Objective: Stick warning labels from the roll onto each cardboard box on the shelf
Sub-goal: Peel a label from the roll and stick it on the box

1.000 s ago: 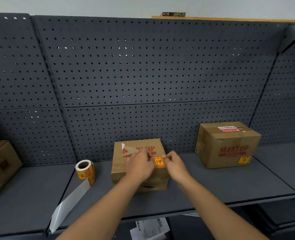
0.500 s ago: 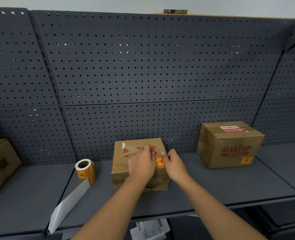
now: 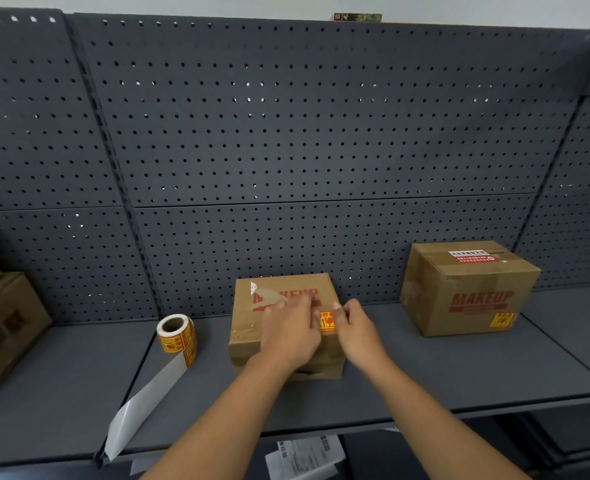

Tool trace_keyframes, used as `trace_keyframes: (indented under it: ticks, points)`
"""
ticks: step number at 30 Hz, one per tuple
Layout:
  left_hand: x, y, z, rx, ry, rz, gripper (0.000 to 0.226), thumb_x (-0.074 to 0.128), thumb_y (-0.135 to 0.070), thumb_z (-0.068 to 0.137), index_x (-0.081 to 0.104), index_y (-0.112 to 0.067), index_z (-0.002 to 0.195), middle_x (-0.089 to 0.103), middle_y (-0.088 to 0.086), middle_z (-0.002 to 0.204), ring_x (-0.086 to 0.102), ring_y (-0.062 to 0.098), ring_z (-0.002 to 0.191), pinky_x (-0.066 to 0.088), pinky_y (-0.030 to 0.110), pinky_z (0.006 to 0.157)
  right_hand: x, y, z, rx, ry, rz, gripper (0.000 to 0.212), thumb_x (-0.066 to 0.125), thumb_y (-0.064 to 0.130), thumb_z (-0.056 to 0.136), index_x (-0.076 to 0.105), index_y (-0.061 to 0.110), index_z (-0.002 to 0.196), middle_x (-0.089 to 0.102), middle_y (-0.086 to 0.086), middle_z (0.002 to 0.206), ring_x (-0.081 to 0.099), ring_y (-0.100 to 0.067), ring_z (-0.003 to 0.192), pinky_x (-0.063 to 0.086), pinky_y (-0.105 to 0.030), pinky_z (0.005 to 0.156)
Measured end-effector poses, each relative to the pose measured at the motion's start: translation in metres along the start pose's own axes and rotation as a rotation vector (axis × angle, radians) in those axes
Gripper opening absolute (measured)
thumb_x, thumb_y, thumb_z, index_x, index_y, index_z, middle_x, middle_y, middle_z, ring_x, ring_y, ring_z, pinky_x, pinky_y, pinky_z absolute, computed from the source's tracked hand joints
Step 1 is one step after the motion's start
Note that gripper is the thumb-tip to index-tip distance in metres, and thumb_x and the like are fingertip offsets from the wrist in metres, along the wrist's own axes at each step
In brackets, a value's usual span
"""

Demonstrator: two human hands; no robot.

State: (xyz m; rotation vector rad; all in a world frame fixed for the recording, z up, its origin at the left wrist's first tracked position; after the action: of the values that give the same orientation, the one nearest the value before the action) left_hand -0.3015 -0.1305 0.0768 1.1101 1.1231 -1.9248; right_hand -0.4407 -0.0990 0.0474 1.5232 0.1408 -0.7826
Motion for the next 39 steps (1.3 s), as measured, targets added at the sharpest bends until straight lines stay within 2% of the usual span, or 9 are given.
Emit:
trace_keyframes:
  ticks: [9, 12, 15, 19, 23, 27, 30, 34, 39]
  points:
    - [-0.004, 0.005, 0.001, 0.029, 0.032, -0.044, 0.047, 0.045, -0.035, 0.108, 0.04, -0.034, 0.155, 0.056, -0.011, 0.148, 0.051, 0.016, 0.131, 0.038, 0.041, 0.114, -0.002, -0.006, -0.001, -0.012, -0.084, -0.013, 0.035, 0.035, 0.034, 0.111, 0.047, 0.018, 0.083, 0.06, -0.005, 0.079, 0.058, -0.023, 0.073, 0.048, -0.044, 0.068]
    - [-0.018, 0.012, 0.002, 0.023, 0.208, -0.245, 0.047, 0.049, -0.042, 0.107, 0.042, -0.035, 0.153, 0.054, -0.01, 0.147, 0.048, 0.017, 0.136, 0.038, 0.042, 0.116, -0.006, -0.001, 0.0, 0.011, -0.063, -0.028, 0.041, 0.034, 0.044, 0.11, 0.05, 0.018, 0.084, 0.061, -0.004, 0.082, 0.06, -0.024, 0.079, 0.047, -0.043, 0.069]
    - [-0.035, 0.019, 0.001, -0.004, 0.32, -0.473, 0.049, 0.054, -0.04, 0.106, 0.043, -0.031, 0.153, 0.057, -0.006, 0.139, 0.052, 0.013, 0.125, 0.043, 0.028, 0.101, -0.009, 0.006, -0.001, 0.035, -0.02, -0.055, 0.051, 0.035, 0.06, 0.105, 0.058, 0.016, 0.093, 0.065, -0.001, 0.088, 0.061, -0.016, 0.081, 0.041, -0.034, 0.061]
    - [-0.035, 0.023, -0.008, 0.101, 0.225, -0.277, 0.037, 0.057, -0.043, 0.104, 0.063, -0.029, 0.138, 0.06, -0.008, 0.12, 0.055, 0.017, 0.118, 0.047, 0.035, 0.102, -0.008, 0.004, 0.001, 0.029, 0.044, -0.105, 0.047, 0.043, 0.063, 0.101, 0.055, 0.018, 0.1, 0.066, -0.001, 0.092, 0.062, -0.015, 0.082, 0.043, -0.033, 0.061]
    - [-0.026, 0.032, -0.019, 0.209, 0.186, -0.072, 0.043, 0.048, -0.051, 0.105, 0.056, -0.038, 0.146, 0.042, -0.011, 0.108, 0.041, 0.015, 0.109, 0.04, 0.037, 0.103, -0.001, -0.002, -0.003, -0.002, 0.028, -0.051, 0.041, 0.041, 0.053, 0.106, 0.05, 0.015, 0.096, 0.065, -0.003, 0.088, 0.062, -0.02, 0.078, 0.045, -0.039, 0.065]
    - [-0.026, 0.036, -0.024, 0.247, 0.189, 0.204, 0.054, 0.024, -0.059, 0.108, 0.035, -0.041, 0.158, 0.041, -0.003, 0.119, 0.033, 0.016, 0.105, 0.035, 0.037, 0.1, 0.009, 0.001, -0.007, 0.019, -0.027, -0.038, 0.037, 0.034, 0.048, 0.109, 0.048, 0.016, 0.095, 0.064, -0.004, 0.087, 0.061, -0.021, 0.079, 0.046, -0.039, 0.067]
    - [-0.025, 0.034, -0.022, 0.265, 0.228, 0.298, 0.057, 0.015, -0.056, 0.108, 0.025, -0.039, 0.162, 0.043, 0.006, 0.134, 0.04, 0.026, 0.119, 0.034, 0.045, 0.108, 0.009, 0.005, -0.006, 0.041, -0.043, -0.084, 0.035, 0.033, 0.045, 0.109, 0.047, 0.016, 0.095, 0.063, -0.005, 0.087, 0.061, -0.022, 0.079, 0.044, -0.038, 0.065]
    - [-0.027, 0.028, -0.021, 0.274, 0.244, 0.357, 0.06, 0.013, -0.055, 0.108, 0.021, -0.035, 0.163, 0.04, 0.01, 0.145, 0.04, 0.031, 0.13, 0.031, 0.049, 0.111, 0.003, 0.009, 0.0, 0.076, -0.041, -0.132, 0.033, 0.037, 0.043, 0.107, 0.047, 0.017, 0.091, 0.064, -0.007, 0.087, 0.062, -0.024, 0.079, 0.048, -0.042, 0.069]
    - [-0.023, 0.033, -0.026, 0.314, 0.184, 0.351, 0.059, 0.013, -0.056, 0.109, 0.026, -0.031, 0.161, 0.043, 0.007, 0.143, 0.041, 0.028, 0.126, 0.034, 0.046, 0.11, 0.003, 0.005, 0.002, 0.049, -0.049, -0.138, 0.04, 0.04, 0.053, 0.106, 0.042, 0.021, 0.082, 0.061, -0.002, 0.079, 0.058, -0.02, 0.072, 0.043, -0.039, 0.062]
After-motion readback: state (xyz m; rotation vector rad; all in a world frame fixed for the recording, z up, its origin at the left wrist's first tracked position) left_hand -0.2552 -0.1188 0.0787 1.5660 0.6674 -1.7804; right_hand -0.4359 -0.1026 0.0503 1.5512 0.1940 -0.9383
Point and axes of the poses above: each hand's wrist, its own z-axis towards the middle knuckle, its own x-axis out of the palm, y = z × x, the point moved 1 cm from there along z, towards the middle knuckle
